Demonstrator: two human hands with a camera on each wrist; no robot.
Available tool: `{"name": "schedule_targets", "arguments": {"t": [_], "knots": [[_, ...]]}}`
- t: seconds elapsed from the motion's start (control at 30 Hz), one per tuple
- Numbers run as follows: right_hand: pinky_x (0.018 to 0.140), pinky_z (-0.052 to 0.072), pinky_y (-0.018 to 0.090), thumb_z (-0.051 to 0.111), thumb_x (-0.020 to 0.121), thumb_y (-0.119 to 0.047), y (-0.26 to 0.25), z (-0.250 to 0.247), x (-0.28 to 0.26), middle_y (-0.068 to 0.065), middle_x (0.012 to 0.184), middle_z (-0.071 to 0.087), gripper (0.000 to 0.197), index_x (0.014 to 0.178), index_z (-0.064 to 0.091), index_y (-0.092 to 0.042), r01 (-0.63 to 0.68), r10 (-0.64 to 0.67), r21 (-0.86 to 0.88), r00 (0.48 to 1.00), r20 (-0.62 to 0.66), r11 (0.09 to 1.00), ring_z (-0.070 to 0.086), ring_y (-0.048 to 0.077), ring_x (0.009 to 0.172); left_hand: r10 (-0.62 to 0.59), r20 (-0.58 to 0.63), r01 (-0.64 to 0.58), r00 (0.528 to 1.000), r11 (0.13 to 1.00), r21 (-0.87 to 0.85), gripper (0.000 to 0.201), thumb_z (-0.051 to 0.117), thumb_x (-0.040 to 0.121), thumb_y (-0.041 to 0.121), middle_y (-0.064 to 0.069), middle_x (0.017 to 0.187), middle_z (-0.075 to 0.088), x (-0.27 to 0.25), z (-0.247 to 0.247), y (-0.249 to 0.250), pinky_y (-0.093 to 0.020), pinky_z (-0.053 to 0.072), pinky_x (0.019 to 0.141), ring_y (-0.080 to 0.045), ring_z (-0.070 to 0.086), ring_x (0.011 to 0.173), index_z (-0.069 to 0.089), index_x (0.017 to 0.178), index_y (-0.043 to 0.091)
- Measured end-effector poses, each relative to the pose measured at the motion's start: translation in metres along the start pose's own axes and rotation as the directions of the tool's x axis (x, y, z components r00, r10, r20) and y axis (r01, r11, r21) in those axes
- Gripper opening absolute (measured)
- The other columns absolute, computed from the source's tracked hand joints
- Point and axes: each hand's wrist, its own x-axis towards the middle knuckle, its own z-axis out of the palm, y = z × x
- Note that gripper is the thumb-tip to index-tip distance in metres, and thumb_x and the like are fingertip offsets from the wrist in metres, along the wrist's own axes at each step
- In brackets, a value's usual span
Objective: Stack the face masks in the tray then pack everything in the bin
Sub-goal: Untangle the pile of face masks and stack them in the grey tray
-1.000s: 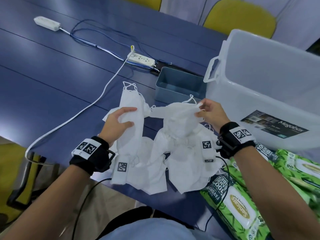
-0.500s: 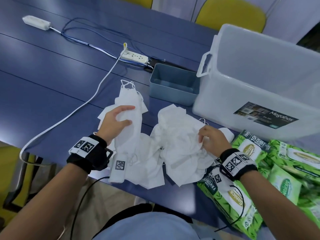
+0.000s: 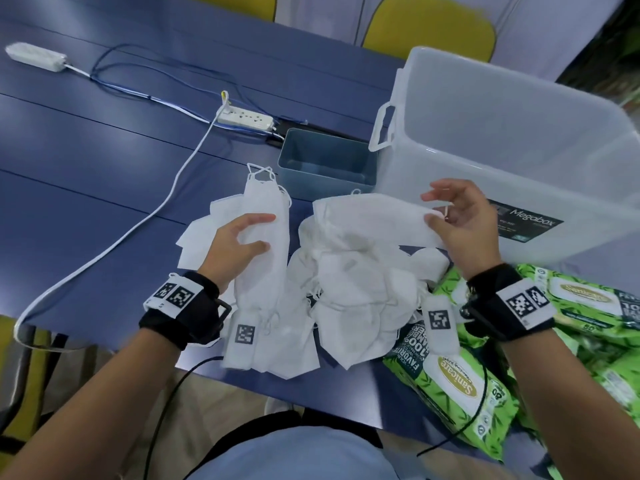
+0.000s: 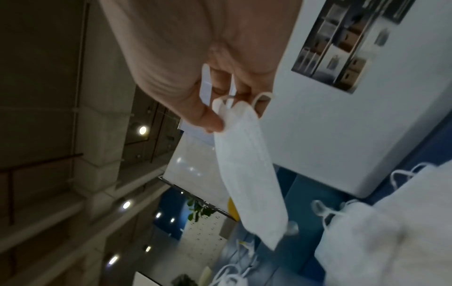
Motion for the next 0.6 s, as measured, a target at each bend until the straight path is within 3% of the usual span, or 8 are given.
{"name": "schedule_targets", "arguments": {"t": [0.1,0.2,0.3,0.37,0.43,0.5,0.57,0.6], "knots": [[0.073,0.049,0.020,0.058,0.076,0.018,-0.013,0.012,-0.001,-0.002,0.091,0.063,0.045,0.096,0.057,-0.022,0.029,-0.022,0.060,0.993,-0.120,0.998,0.061,0.010,0.088,0.025,0.017,-0.025,1.000,1.000,-0.015,0.032,0.060,0.088,0.002,0.008,0.126,0.060,0.001,0.013,0.005,-0.020,0.038,0.101,-0.005,0.050,0.120,0.065,0.115,0.019],[0.069,0.049,0.022,0.058,0.079,0.014,-0.023,0.034,-0.014,-0.004,0.085,0.062,0.039,0.089,0.057,-0.024,0.115,-0.117,-0.024,0.974,-0.194,0.993,0.058,0.009,0.079,0.018,0.040,-0.014,0.999,0.995,-0.097,0.020,0.052,0.096,0.016,0.007,0.122,0.062,0.002,0.029,0.013,-0.013,0.038,0.096,0.002,0.054,0.111,0.067,0.110,0.019],[0.073,0.051,0.028,0.058,0.079,0.016,-0.024,0.065,-0.042,0.003,0.084,0.063,0.027,0.084,0.065,-0.009,0.414,-0.423,-0.234,0.906,0.010,0.880,0.059,0.016,0.078,-0.058,0.109,0.079,0.992,0.976,-0.204,0.029,0.047,0.098,0.033,0.007,0.125,0.062,0.005,0.041,0.018,-0.032,0.032,0.112,-0.007,0.052,0.122,0.072,0.106,0.020],[0.076,0.050,0.029,0.056,0.071,0.022,-0.016,0.086,-0.065,0.010,0.084,0.065,0.026,0.078,0.068,-0.001,0.548,-0.519,-0.250,0.836,0.176,0.798,0.059,0.021,0.080,-0.095,0.160,0.132,0.982,0.962,-0.237,0.038,0.050,0.089,0.049,0.002,0.132,0.058,0.007,0.045,0.017,-0.041,0.027,0.115,-0.014,0.046,0.130,0.072,0.107,0.024],[0.071,0.050,0.031,0.052,0.079,0.016,-0.008,0.104,-0.085,0.014,0.085,0.066,0.023,0.078,0.069,-0.001,0.641,-0.572,-0.220,0.761,0.308,0.735,0.059,0.025,0.079,-0.108,0.173,0.149,0.979,0.957,-0.248,0.047,0.053,0.079,0.057,-0.001,0.133,0.057,0.007,0.046,0.016,-0.042,0.028,0.115,-0.015,0.046,0.130,0.072,0.107,0.023],[0.064,0.048,0.032,0.043,0.094,0.002,-0.003,0.117,-0.101,0.017,0.083,0.066,0.029,0.079,0.066,-0.001,0.707,-0.611,-0.172,0.688,0.391,0.686,0.058,0.028,0.075,-0.115,0.157,0.153,0.981,0.955,-0.254,0.044,0.061,0.078,0.051,0.001,0.120,0.065,0.003,0.047,0.014,-0.039,0.036,0.109,-0.015,0.055,0.118,0.070,0.101,0.015],[0.060,0.041,0.032,0.039,0.097,-0.002,-0.001,0.129,-0.112,0.018,0.079,0.064,0.033,0.077,0.066,0.002,0.759,-0.636,-0.129,0.614,0.467,0.638,0.051,0.027,0.071,-0.135,0.156,0.172,0.978,0.953,-0.251,0.029,0.069,0.082,0.035,-0.002,0.101,0.069,-0.002,0.047,0.010,-0.037,0.047,0.092,-0.020,0.062,0.100,0.065,0.096,0.010],[0.059,0.037,0.032,0.040,0.095,0.000,0.000,0.134,-0.116,0.018,0.077,0.063,0.029,0.078,0.064,0.002,0.782,-0.645,-0.118,0.580,0.497,0.612,0.046,0.027,0.071,-0.157,0.157,0.192,0.975,0.951,-0.244,0.025,0.071,0.083,0.027,-0.003,0.099,0.070,-0.005,0.046,0.007,-0.036,0.051,0.085,-0.023,0.065,0.097,0.065,0.098,0.009]]}}
